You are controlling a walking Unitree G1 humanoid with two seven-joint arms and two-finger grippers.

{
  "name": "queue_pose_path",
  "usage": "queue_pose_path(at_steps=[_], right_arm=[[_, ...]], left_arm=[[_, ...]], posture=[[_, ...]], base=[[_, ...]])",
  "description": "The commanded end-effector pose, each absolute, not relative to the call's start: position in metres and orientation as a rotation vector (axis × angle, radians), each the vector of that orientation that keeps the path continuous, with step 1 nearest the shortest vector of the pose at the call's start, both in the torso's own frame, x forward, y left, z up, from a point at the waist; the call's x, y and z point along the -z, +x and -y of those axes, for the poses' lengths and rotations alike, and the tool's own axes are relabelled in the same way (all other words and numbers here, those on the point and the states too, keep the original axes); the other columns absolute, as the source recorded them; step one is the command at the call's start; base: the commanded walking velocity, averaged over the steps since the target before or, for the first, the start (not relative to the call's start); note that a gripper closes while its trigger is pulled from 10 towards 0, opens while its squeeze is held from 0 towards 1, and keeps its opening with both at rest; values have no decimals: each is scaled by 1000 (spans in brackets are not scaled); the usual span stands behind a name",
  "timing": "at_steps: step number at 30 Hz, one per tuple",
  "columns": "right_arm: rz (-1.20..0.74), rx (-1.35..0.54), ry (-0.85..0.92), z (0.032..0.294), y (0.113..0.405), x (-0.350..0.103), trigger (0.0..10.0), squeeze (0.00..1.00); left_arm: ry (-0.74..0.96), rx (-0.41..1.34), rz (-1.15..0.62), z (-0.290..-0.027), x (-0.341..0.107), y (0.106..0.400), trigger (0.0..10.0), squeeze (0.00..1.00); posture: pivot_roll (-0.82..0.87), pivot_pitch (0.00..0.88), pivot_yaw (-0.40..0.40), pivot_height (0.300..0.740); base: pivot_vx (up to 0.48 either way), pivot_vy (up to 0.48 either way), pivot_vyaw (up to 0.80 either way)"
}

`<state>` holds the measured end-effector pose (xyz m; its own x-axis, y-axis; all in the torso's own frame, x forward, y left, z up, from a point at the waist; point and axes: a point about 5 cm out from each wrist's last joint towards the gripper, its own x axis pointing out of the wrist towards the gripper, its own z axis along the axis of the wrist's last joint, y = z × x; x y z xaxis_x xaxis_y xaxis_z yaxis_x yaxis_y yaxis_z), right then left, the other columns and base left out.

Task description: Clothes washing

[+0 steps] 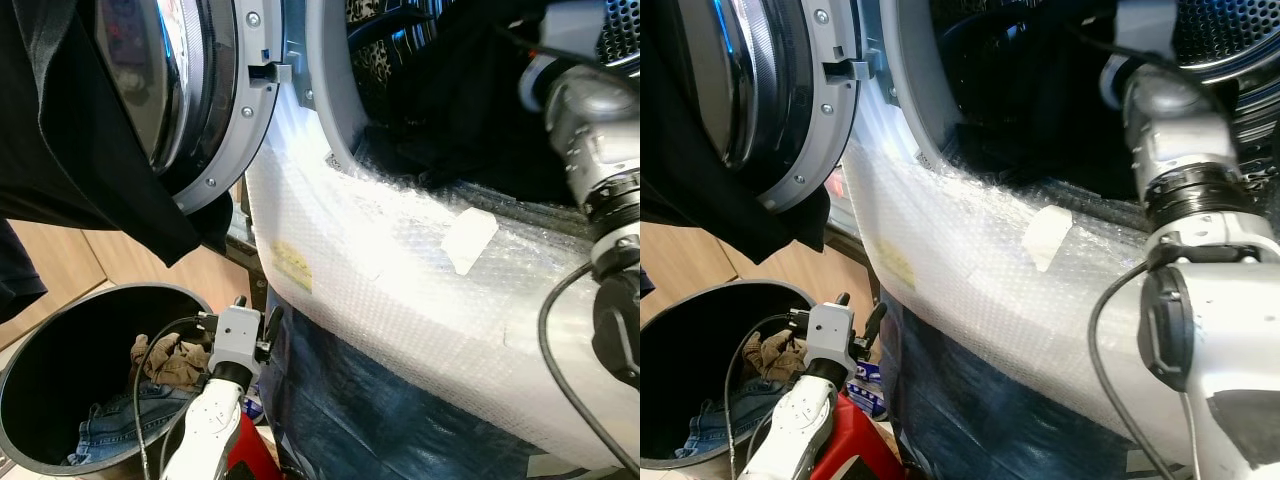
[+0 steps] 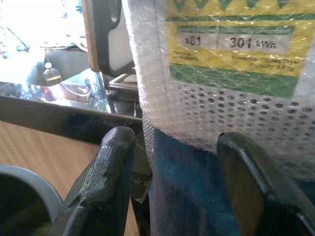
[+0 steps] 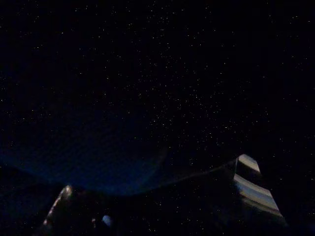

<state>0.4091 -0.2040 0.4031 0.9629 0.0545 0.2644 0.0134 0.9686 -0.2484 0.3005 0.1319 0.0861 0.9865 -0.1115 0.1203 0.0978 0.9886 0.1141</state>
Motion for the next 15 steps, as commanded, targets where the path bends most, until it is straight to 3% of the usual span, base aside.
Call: queue_pose_path(at_steps=[1, 7, 8, 10, 15], right_arm=[[307, -17, -236, 209, 404, -413, 10000, 0], [303, -25, -234, 209, 402, -413, 10000, 0], [301, -20, -339, 225, 372, -396, 10000, 0], [297, -46, -462, 224, 347, -383, 10000, 0], [338, -24, -698, 224, 337, -380, 10000, 0]], left_arm=[[122, 112, 119, -132, -86, 300, 10000, 0], [122, 112, 118, -132, -86, 300, 10000, 0], [126, 118, 120, -133, -87, 300, 10000, 0], [136, 133, 122, -132, -88, 301, 10000, 0], [132, 141, 128, -129, -90, 303, 10000, 0]], posture=[[-36, 0, -75, 740], [-36, 0, -75, 740], [-44, 0, -64, 740], [-51, 0, -61, 740], [-56, 0, -60, 740]], base=[[0, 0, 0], [0, 0, 0], [0, 0, 0], [0, 0, 0], [0, 0, 0]])
